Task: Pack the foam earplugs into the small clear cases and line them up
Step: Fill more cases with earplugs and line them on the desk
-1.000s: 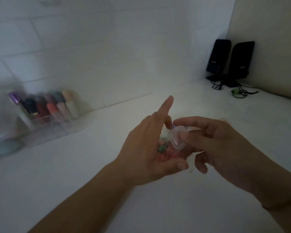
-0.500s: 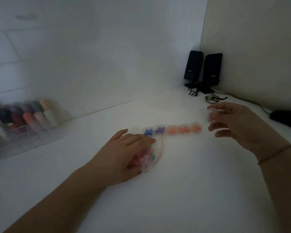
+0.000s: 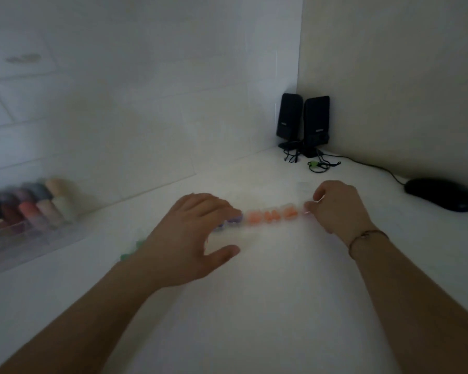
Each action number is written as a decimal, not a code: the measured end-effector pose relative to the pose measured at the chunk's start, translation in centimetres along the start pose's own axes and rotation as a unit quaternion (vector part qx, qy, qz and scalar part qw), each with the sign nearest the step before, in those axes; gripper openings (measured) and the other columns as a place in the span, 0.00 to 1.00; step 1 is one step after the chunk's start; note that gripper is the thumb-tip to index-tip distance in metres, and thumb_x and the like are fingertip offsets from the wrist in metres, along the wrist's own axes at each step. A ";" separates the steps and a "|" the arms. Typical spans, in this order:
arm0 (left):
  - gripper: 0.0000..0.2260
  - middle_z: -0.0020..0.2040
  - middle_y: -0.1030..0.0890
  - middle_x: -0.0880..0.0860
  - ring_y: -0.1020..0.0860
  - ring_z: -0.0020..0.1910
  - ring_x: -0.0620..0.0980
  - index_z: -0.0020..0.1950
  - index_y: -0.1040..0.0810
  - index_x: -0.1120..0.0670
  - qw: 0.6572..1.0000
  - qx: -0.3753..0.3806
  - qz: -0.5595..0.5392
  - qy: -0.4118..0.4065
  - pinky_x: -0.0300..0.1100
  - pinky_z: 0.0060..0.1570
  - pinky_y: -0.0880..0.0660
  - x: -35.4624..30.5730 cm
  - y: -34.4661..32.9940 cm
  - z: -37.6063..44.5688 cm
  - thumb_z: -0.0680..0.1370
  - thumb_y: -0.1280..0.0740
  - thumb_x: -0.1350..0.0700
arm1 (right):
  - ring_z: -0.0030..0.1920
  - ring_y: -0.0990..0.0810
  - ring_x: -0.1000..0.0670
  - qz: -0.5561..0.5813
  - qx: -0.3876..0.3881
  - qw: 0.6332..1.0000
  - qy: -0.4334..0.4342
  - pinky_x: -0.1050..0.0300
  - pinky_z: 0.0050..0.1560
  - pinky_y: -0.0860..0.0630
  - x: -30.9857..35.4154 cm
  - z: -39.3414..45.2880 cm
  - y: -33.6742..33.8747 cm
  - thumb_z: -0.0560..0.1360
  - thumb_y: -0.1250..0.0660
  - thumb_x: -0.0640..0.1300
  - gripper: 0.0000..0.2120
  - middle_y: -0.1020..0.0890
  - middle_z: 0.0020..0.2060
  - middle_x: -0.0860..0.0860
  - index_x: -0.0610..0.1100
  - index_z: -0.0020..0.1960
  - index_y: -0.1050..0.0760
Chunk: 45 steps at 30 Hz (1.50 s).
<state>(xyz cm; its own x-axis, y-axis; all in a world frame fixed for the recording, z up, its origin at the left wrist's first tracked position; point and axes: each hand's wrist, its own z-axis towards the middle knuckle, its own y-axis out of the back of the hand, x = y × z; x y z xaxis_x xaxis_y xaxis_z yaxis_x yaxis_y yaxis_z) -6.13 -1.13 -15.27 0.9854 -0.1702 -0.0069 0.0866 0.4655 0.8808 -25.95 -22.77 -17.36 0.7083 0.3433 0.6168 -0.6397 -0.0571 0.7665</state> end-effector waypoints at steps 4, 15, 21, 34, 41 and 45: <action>0.23 0.61 0.23 0.47 0.27 0.62 0.50 0.64 0.25 0.48 0.999 0.034 0.026 0.008 0.50 0.63 0.31 -2.7 -2.9 4.6 0.74 0.38 0.38 | 0.49 0.21 0.44 -0.070 0.006 0.997 0.037 0.55 0.48 0.25 0.1 -0.1 -0.5 0.75 0.31 0.50 0.08 0.19 0.50 0.45 0.46 0.47 0.22; 0.20 0.62 0.22 0.50 0.26 0.61 0.53 0.65 0.25 0.51 0.993 0.058 -0.099 -0.010 0.50 0.60 0.29 -9.1 -8.9 11.6 0.75 0.31 0.47 | 0.23 0.30 0.53 0.357 -0.213 0.903 -0.109 0.63 0.24 0.35 -3.8 1.5 6.3 0.74 0.34 0.42 0.07 0.19 0.32 0.47 0.42 0.40 0.19; 0.17 0.58 0.20 0.51 0.24 0.56 0.54 0.63 0.23 0.49 0.995 0.059 -0.082 -0.021 0.50 0.55 0.28 -10.7 -10.8 12.6 0.76 0.33 0.47 | 0.32 0.25 0.49 0.330 -0.235 0.909 -0.098 0.55 0.36 0.26 -4.1 1.9 5.7 0.72 0.33 0.44 0.08 0.18 0.33 0.46 0.41 0.39 0.18; 0.17 0.48 0.16 0.49 0.17 0.46 0.47 0.61 0.27 0.48 0.852 -0.066 -0.465 0.230 0.48 0.50 0.20 -7.8 -4.1 8.0 0.75 0.28 0.56 | 0.35 0.21 0.60 0.217 -0.076 0.940 0.252 0.62 0.38 0.24 2.0 -3.0 5.3 0.76 0.32 0.44 0.04 0.18 0.42 0.62 0.52 0.46 0.19; 0.21 0.53 0.18 0.59 0.19 0.50 0.54 0.64 0.26 0.56 0.646 -0.059 -0.721 0.243 0.45 0.50 0.23 -2.3 1.0 0.7 0.71 0.29 0.63 | 0.46 0.18 0.56 0.314 0.016 0.859 0.404 0.65 0.46 0.23 7.3 -9.0 0.0 0.74 0.29 0.44 0.04 0.16 0.46 0.57 0.49 0.49 0.18; 0.29 0.59 0.21 0.66 0.20 0.54 0.59 0.67 0.27 0.59 0.550 -0.069 -0.801 0.226 0.50 0.53 0.22 -1.3 0.6 -1.0 0.69 0.23 0.60 | 0.48 0.18 0.59 0.302 -0.022 0.855 0.420 0.69 0.49 0.26 7.7 -9.7 -1.3 0.71 0.26 0.42 0.03 0.16 0.46 0.55 0.43 0.44 0.17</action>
<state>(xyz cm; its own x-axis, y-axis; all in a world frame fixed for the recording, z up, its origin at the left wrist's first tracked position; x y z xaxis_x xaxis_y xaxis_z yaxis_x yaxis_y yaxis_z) -7.19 0.23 -15.26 -0.4376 -0.2387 -0.8669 0.8770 0.0997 -0.4701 -22.57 -11.00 -15.37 -0.2080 0.8176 0.5370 -0.8369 -0.4329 0.3349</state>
